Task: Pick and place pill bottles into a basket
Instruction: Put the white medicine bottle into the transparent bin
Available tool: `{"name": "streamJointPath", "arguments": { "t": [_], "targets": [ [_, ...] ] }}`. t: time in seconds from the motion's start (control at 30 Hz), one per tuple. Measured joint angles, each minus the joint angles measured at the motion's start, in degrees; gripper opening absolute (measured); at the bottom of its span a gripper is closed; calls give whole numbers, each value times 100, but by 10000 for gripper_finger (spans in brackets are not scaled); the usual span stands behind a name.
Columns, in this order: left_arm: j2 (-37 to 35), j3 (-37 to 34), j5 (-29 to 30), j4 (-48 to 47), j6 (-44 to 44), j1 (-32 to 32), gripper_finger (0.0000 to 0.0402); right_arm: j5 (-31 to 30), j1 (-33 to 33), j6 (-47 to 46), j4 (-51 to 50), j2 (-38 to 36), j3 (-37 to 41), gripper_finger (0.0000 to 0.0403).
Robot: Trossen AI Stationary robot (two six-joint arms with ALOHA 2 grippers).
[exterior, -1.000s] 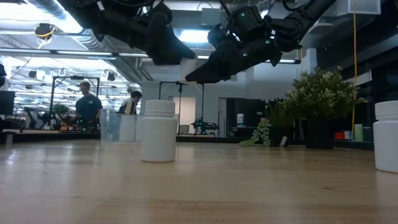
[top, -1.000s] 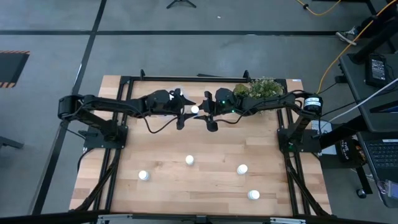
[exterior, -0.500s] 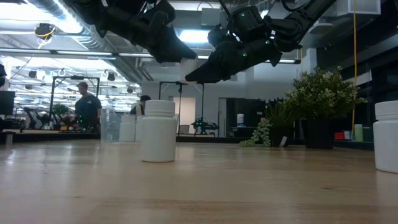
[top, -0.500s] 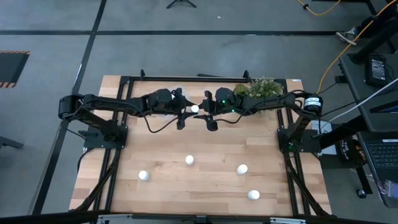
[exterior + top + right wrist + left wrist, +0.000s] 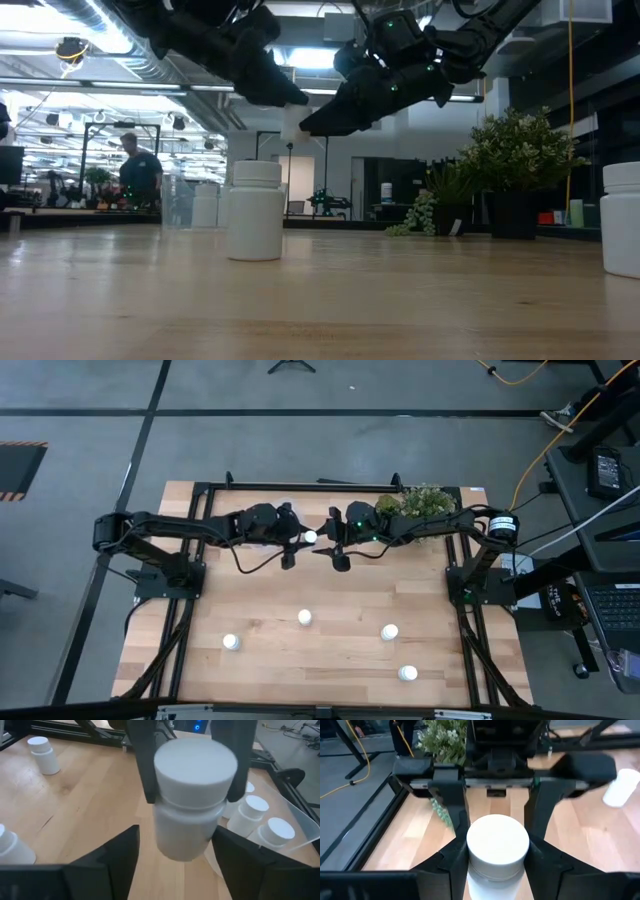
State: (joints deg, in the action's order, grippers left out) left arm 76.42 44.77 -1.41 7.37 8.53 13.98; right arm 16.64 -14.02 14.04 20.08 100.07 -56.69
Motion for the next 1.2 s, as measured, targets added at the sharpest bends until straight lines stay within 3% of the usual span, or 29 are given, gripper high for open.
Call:
{"name": "streamJointPath", "arguments": {
  "t": [0.2, 0.3, 0.53, 0.7, 0.97, 1.2],
  "targets": [
    [-397, -15, 146, -552, 330, 15, 153, -65, 4, 30, 1, 0, 0, 248],
    [-707, -43, 368, -825, 534, 31, 153, -299, 0, 190, -239, -109, 5, 230],
    [-1573, -530, 628, -1118, 464, 394, 153, -342, -59, 460, -731, -434, 4, 109],
    [-2321, -1005, 753, -1304, 107, 689, 153, 62, -213, 577, -735, -388, 4, 11],
    [-3075, -1535, 1639, -1648, -518, 804, 153, 626, -452, 417, -161, -363, 372, 4],
    [-3194, -2018, 2208, -1493, -1032, 802, 153, 699, -472, 421, 462, -363, 601, 4]
  ]
}}
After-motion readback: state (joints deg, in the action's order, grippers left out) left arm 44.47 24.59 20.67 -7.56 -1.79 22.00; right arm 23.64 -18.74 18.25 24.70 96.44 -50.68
